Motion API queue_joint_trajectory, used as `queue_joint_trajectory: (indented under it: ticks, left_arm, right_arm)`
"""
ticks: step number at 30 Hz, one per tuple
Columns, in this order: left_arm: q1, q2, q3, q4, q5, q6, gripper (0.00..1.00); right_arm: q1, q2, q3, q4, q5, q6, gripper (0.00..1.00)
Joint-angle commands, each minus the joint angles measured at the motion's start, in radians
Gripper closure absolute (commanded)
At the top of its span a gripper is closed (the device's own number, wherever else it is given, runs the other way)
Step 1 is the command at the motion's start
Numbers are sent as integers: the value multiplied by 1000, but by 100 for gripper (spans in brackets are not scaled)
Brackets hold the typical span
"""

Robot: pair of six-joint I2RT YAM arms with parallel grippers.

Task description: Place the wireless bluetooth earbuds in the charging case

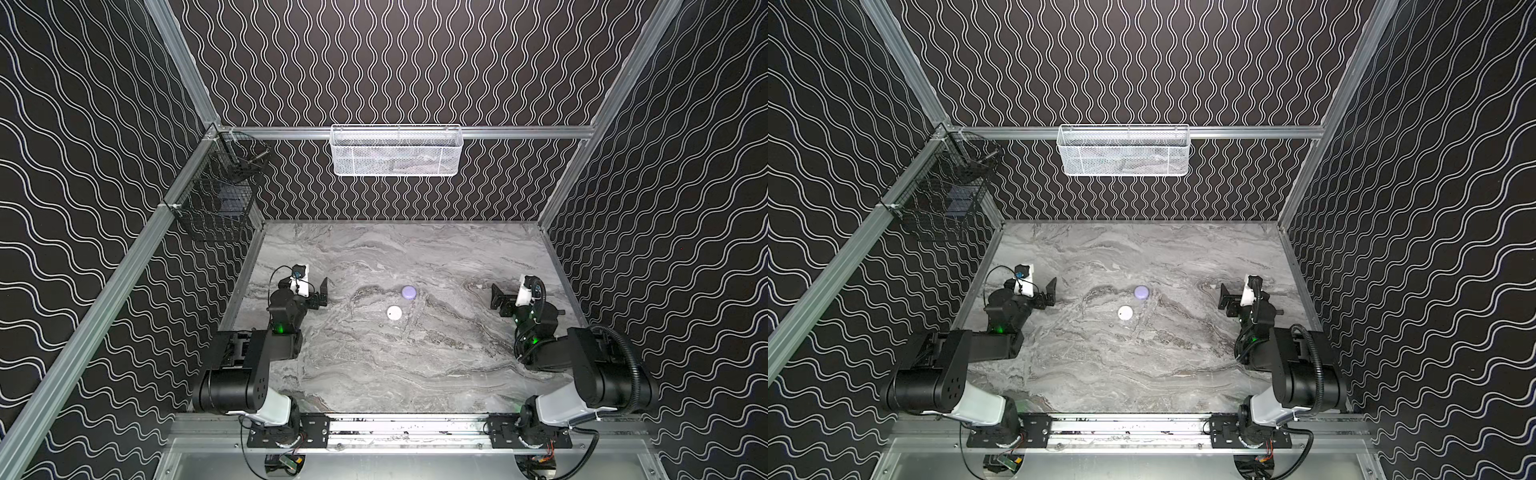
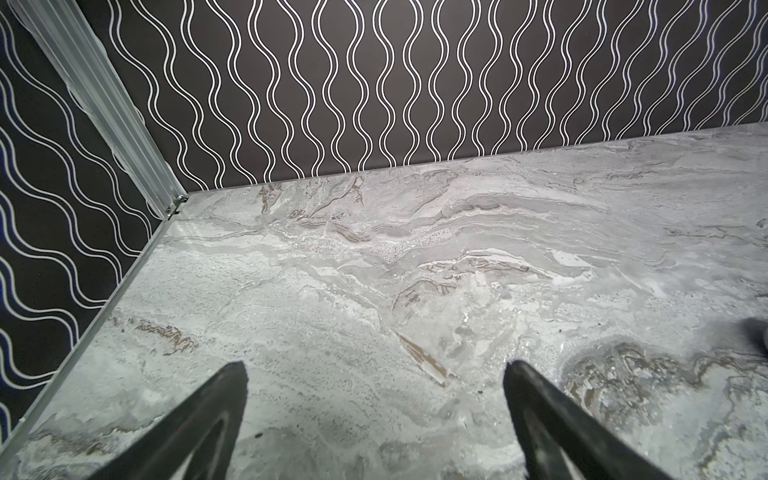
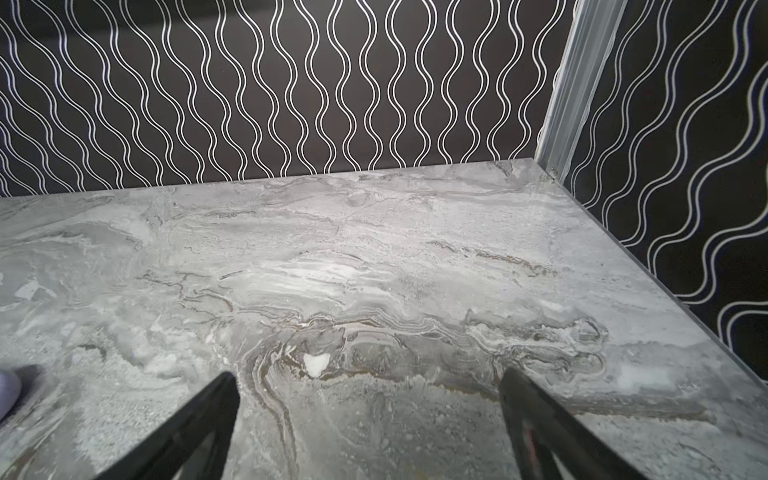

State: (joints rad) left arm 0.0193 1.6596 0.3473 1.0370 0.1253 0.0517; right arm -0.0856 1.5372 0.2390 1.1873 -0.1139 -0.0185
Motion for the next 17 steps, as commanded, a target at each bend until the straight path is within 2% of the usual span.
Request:
queue_joint_trajectory:
  ticks: [1, 5, 17]
  left_arm:
    - [-1, 2, 8, 25, -6, 7, 1]
    - [-1, 2, 7, 24, -6, 6, 1]
    - [-3, 2, 11, 16, 26, 40, 1]
  right_arm:
    - [1, 3, 20, 0, 11, 2, 0]
    - [1, -1, 21, -5, 43, 9, 0]
    - [1, 2, 25, -10, 37, 12, 0]
